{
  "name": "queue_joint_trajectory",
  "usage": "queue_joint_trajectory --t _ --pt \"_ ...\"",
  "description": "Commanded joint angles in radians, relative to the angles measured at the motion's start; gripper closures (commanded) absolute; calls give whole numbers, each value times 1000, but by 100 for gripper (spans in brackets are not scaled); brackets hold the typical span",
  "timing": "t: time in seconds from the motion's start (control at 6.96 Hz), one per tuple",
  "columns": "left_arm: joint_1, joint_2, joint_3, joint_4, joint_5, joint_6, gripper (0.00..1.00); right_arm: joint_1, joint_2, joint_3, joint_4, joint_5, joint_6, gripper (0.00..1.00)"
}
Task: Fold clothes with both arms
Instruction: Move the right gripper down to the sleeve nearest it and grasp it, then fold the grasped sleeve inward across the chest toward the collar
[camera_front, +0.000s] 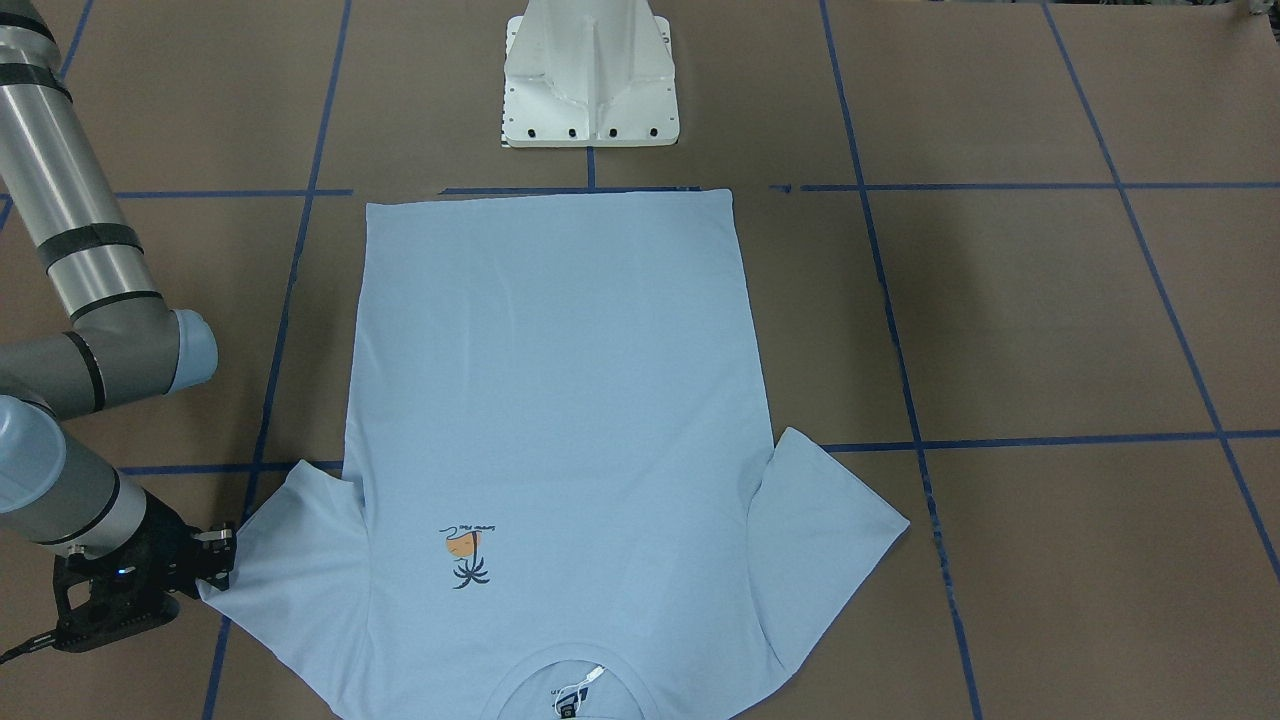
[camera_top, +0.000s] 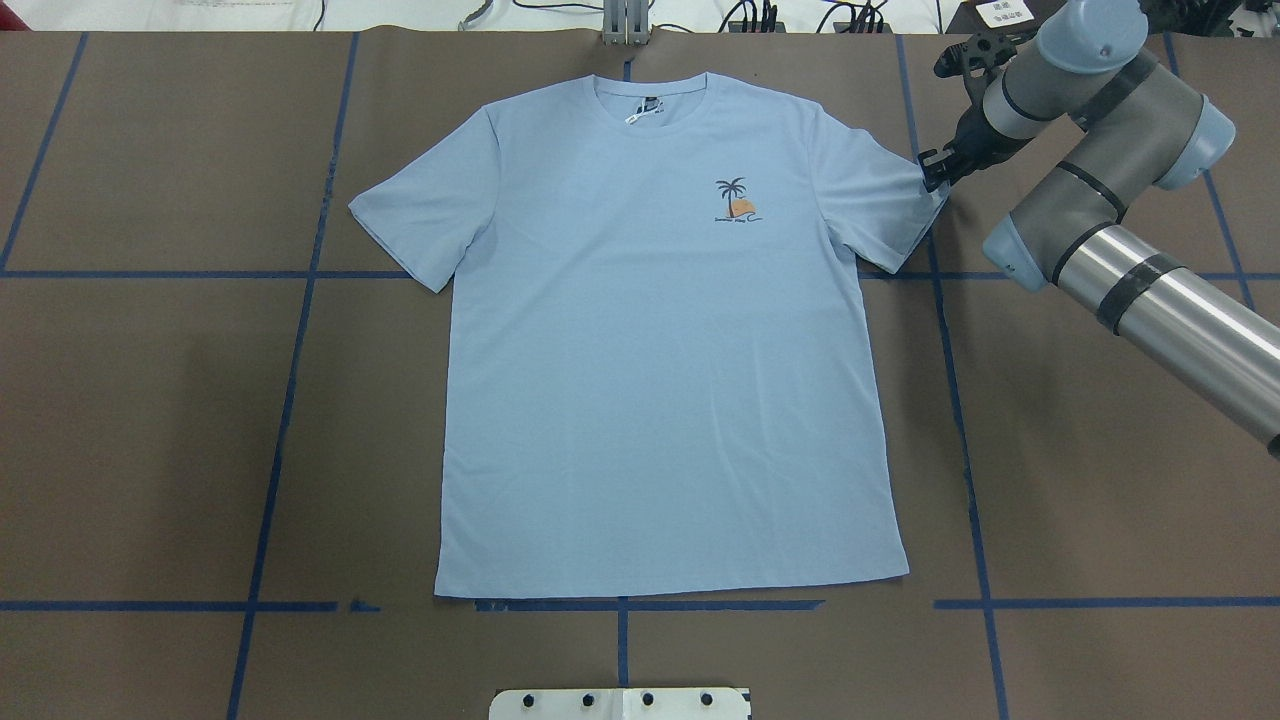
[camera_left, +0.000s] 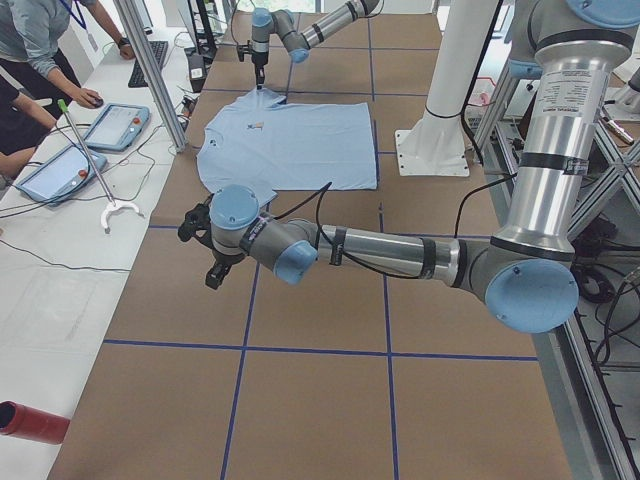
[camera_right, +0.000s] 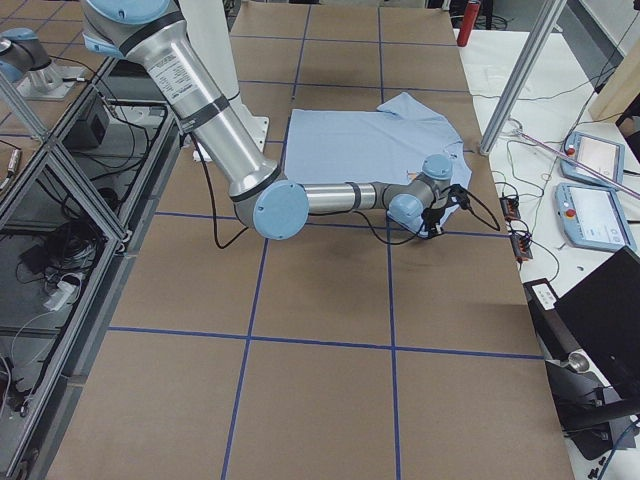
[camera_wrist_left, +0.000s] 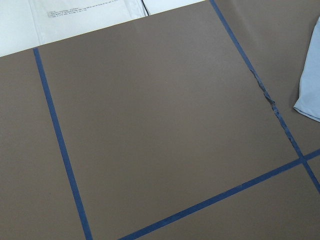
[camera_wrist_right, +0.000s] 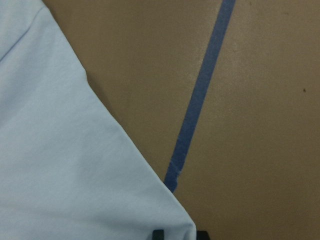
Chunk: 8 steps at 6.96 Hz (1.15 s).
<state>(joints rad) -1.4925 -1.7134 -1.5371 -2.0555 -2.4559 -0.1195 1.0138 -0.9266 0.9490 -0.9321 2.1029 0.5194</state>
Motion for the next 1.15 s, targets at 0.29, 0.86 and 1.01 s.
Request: queue_joint_trajectory --t 0.29,0.86,1.01 --pt "0 0 -9 2 0 -20 0 0 0 35 0 0 10 100" --pt "0 3 -3 0 0 -15 0 -104 141 96 -17 -32 270 100" --pt "0 3 0 0 0 -15 0 -162 199 93 -81 -131 283 100"
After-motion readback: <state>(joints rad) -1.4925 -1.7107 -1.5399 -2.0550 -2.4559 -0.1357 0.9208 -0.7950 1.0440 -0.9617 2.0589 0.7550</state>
